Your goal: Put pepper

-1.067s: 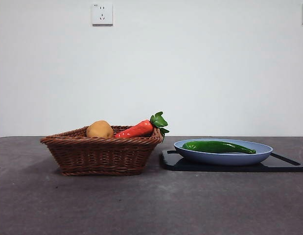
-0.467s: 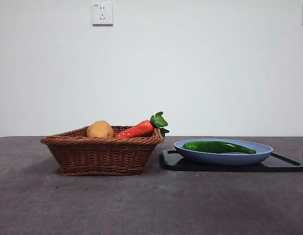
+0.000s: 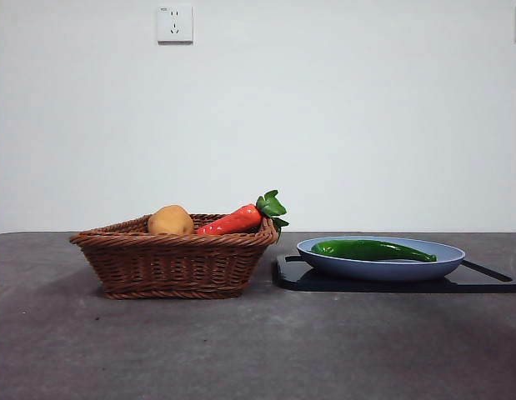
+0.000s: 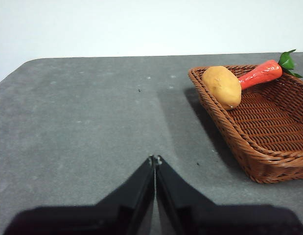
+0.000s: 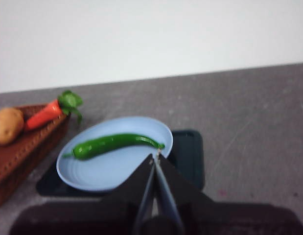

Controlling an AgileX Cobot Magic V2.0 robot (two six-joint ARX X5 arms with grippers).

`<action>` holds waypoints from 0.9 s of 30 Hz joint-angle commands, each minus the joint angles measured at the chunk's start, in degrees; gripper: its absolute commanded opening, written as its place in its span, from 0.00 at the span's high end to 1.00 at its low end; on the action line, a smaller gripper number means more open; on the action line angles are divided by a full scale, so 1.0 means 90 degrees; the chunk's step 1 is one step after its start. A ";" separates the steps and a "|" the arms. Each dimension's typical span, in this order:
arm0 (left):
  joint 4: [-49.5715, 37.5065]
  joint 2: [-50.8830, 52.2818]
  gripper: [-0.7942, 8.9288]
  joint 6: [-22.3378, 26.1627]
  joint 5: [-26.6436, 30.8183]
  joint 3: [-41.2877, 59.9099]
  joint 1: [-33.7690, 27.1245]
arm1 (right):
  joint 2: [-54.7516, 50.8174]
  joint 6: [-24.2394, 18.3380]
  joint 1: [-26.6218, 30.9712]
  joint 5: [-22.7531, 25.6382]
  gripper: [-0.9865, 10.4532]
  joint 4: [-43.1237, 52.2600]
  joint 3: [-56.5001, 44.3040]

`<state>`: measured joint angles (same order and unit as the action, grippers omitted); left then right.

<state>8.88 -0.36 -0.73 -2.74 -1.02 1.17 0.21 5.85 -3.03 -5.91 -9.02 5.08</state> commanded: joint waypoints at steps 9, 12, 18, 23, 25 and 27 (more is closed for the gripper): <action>-0.0075 0.0017 0.91 -0.0068 -0.0036 0.0066 -0.0015 | -0.0027 0.0136 -0.0010 0.0029 0.90 -0.0160 -0.0435; -0.0075 0.0017 0.91 -0.0068 -0.0036 0.0066 -0.0015 | -0.0027 0.0294 -0.0010 0.0022 0.90 -0.0236 -0.0457; -0.0075 0.0017 0.91 -0.0068 -0.0036 0.0066 -0.0015 | -0.0027 0.0748 -0.0007 0.0036 0.90 -0.0233 -0.0457; -0.0075 0.0017 0.91 -0.0068 -0.0034 0.0066 -0.0015 | -0.0024 0.0748 -0.0007 0.0034 0.90 -0.0236 -0.0457; -0.0075 0.0017 0.91 -0.0068 -0.0036 0.0066 -0.0015 | -0.0024 0.0748 -0.0007 0.0034 0.90 -0.0236 -0.0457; -0.0075 0.0017 0.91 -0.0068 -0.0036 0.0066 -0.0015 | -0.0024 0.0748 -0.0007 0.0034 0.90 -0.0236 -0.0457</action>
<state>8.86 -0.36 -0.73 -2.76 -1.02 1.17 0.21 11.92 -3.03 -5.80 -11.03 1.45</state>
